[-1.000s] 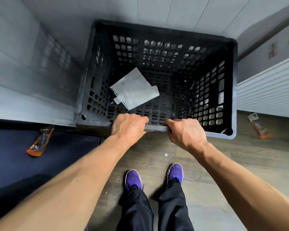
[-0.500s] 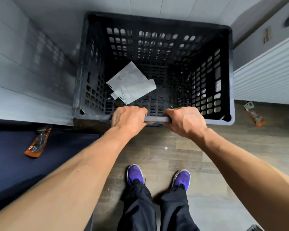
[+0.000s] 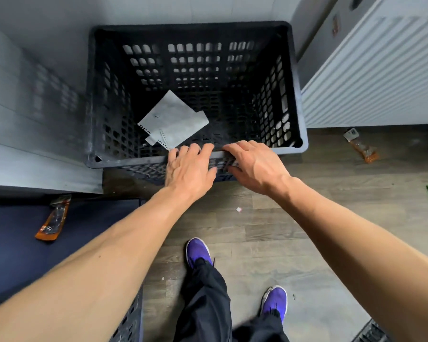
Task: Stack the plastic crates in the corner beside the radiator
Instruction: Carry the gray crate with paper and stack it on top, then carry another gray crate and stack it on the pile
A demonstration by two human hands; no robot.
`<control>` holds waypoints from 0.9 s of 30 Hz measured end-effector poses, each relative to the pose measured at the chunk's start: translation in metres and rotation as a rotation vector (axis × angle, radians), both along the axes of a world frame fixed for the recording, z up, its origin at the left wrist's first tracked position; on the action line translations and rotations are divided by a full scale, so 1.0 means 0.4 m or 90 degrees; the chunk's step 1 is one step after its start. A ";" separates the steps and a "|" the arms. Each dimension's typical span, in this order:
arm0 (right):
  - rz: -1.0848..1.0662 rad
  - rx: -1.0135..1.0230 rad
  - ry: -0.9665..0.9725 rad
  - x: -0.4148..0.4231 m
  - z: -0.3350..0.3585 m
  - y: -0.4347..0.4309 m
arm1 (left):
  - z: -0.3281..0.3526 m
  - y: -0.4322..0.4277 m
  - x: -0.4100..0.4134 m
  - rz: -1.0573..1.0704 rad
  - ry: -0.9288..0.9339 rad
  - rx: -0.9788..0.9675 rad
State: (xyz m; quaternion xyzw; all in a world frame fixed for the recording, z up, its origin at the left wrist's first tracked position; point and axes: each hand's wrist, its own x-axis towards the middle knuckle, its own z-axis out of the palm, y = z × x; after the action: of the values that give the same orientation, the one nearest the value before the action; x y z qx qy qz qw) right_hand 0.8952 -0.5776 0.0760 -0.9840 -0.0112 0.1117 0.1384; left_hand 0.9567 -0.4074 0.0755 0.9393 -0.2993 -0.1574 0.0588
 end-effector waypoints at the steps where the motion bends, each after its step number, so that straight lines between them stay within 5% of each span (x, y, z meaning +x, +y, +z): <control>1: -0.010 0.014 -0.023 -0.022 0.003 -0.008 | 0.003 -0.012 -0.027 0.005 -0.021 -0.011; 8: -0.101 0.078 -0.081 -0.263 0.014 -0.058 | 0.029 -0.117 -0.253 0.040 -0.006 -0.088; 27: -0.581 0.232 0.284 -1.220 0.029 -0.325 | 0.069 -0.480 -0.990 -0.278 0.259 0.069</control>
State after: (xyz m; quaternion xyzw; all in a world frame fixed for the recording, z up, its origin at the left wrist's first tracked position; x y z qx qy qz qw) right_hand 0.4074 -0.7077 0.0874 -0.8012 0.4282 0.2427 0.3404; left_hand 0.5608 -0.5993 0.1032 0.8037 -0.4674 -0.3667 0.0321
